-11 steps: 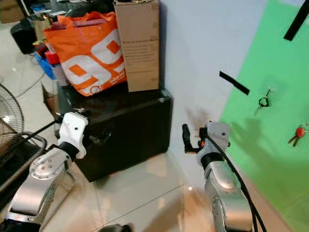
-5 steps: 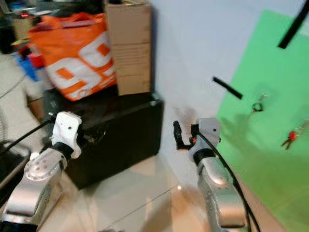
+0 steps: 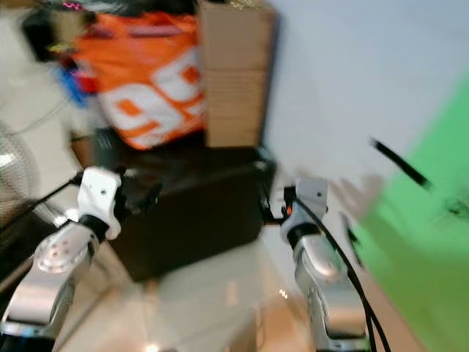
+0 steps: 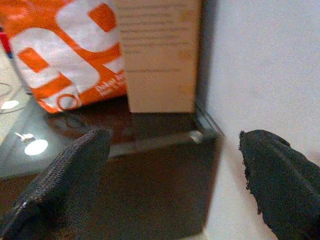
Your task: Hang keys on a hook
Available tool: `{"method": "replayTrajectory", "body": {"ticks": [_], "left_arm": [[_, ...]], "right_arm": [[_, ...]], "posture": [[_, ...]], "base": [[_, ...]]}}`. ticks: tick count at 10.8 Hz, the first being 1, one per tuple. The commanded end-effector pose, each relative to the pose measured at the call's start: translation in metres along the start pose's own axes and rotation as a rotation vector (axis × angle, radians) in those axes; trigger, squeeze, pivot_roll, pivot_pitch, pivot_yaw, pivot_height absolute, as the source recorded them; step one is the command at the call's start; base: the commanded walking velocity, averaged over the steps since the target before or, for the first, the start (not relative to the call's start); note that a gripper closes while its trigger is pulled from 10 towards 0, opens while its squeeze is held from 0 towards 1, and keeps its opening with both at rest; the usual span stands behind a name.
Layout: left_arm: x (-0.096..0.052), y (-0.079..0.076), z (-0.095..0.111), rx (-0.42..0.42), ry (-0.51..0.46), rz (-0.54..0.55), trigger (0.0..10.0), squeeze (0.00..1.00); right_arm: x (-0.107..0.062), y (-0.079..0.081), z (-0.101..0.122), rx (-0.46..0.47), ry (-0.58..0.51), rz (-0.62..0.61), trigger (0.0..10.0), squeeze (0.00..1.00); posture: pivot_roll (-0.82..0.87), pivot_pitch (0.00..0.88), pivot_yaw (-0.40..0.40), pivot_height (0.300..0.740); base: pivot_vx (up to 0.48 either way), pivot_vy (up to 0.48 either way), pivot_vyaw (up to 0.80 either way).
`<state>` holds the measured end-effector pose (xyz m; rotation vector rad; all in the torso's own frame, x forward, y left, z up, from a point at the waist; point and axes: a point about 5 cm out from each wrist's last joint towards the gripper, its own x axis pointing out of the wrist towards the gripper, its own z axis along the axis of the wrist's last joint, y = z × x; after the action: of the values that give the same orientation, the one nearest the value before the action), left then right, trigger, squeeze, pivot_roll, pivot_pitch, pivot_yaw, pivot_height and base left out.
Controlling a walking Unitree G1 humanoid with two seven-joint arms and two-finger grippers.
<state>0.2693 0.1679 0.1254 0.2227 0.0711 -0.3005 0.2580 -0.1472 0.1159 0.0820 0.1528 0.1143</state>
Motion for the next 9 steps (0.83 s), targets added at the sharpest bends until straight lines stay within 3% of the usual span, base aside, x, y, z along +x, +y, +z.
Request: {"method": "replayTrajectory", "body": {"ticks": [1, 9], "left_arm": [[0.0002, -0.0018, 0.0014, -0.005, 0.0, -0.01, 10.0, 0.0], [-0.0001, -0.0011, 0.0009, 0.003, 0.009, -0.029, 10.0, 0.0]], "right_arm": [[-0.0011, -0.0067, -0.002, -0.004, 0.01, -0.033, 10.0, 1.0], [-0.002, -0.009, -0.0035, -0.023, 0.009, -0.059, 10.0, 1.0]], "posture": [[0.0, 0.0, 0.008, 0.74], [0.0, 0.0, 0.015, 0.74]], "base": [[0.345, 0.0, 0.0], [0.346, 0.0, 0.0]]}}
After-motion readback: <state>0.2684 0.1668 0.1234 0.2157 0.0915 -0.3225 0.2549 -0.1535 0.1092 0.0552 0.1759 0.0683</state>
